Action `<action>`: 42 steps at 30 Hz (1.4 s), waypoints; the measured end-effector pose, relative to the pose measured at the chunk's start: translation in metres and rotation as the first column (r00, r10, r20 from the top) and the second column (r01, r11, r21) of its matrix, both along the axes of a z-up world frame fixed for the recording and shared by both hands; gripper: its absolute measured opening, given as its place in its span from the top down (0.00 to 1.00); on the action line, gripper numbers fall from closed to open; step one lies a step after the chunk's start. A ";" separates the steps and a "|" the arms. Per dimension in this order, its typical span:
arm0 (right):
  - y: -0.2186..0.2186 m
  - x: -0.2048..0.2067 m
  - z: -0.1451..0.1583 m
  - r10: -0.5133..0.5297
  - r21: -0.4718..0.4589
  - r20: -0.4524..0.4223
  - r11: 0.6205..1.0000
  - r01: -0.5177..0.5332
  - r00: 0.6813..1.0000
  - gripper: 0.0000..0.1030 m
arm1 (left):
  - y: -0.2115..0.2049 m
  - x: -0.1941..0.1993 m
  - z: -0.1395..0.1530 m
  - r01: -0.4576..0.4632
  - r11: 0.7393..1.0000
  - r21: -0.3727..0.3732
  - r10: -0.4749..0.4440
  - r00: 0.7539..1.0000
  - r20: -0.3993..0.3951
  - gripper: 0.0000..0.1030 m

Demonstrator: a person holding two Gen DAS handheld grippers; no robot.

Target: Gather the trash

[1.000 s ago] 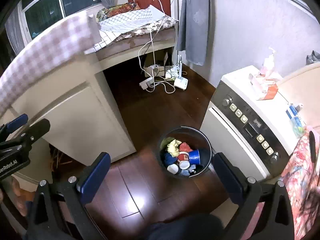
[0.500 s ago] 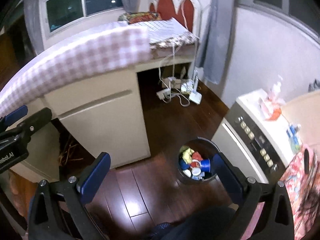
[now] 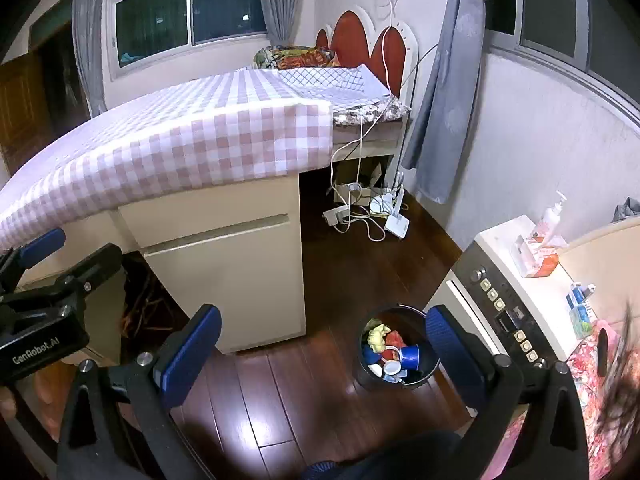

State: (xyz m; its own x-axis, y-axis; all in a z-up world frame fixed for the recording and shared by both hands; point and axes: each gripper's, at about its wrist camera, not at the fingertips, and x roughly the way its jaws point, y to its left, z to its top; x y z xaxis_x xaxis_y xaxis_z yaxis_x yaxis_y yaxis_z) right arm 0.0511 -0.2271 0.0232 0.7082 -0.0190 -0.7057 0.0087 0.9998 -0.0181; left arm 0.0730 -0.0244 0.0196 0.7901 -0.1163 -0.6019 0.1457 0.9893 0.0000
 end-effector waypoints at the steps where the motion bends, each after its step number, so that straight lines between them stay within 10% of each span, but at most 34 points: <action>1: 0.000 0.000 0.001 -0.001 -0.002 0.003 1.000 0.001 1.000 0.00 | 0.000 -0.001 0.000 -0.001 1.000 0.000 0.001 1.000 0.001 0.03; 42: -0.008 -0.006 0.012 -0.009 0.009 0.035 1.000 0.009 0.999 0.00 | 0.001 -0.007 0.007 -0.010 1.000 0.017 0.010 1.000 0.018 0.02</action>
State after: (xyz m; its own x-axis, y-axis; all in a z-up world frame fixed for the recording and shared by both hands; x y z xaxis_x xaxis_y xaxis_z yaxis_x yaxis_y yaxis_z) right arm 0.0449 -0.2353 0.0349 0.7325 -0.0194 -0.6804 0.0182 0.9998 -0.0089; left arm 0.0660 -0.0233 0.0268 0.8020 -0.0980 -0.5892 0.1356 0.9906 0.0200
